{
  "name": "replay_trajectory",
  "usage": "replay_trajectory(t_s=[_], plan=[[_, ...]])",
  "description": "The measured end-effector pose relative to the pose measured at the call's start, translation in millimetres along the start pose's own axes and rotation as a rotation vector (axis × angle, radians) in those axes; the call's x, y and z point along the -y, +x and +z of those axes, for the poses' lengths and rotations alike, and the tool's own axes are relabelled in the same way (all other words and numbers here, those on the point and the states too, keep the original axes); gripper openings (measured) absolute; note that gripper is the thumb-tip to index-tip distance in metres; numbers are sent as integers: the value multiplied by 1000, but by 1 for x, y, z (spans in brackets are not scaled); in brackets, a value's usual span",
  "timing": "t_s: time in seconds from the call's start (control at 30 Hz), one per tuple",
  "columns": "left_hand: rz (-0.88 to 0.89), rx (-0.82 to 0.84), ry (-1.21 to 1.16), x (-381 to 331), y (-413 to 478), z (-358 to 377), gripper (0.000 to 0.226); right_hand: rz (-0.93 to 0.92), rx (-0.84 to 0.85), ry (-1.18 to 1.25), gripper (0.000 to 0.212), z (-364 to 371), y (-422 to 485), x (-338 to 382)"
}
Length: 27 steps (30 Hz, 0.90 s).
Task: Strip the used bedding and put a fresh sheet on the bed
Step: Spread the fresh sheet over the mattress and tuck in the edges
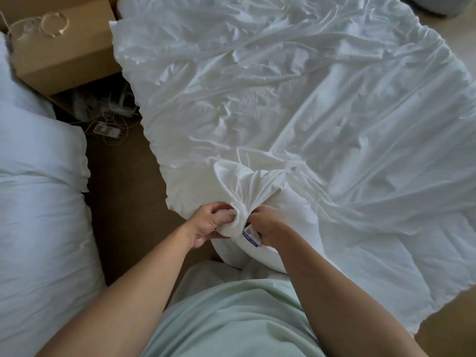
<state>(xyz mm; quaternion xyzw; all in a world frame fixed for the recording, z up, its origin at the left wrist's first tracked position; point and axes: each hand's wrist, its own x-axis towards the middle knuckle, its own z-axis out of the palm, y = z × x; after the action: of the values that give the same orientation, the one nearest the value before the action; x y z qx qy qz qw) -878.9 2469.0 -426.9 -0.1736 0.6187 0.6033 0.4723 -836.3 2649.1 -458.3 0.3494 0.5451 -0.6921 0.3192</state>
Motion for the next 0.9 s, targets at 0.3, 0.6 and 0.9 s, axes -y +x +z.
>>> replay_trajectory(t_s=[0.3, 0.6, 0.9], plan=[[37, -118, 250, 8, 2, 4, 38, 36, 343, 71, 39, -11, -8, -2], [-63, -194, 713, -15, 3, -2, 23, -27, 42, 59, 19, 2, -4, -20], [-488, 69, 610, -37, 2, 12, 22, -89, 10, 83, 16, 9, -11, -21]])
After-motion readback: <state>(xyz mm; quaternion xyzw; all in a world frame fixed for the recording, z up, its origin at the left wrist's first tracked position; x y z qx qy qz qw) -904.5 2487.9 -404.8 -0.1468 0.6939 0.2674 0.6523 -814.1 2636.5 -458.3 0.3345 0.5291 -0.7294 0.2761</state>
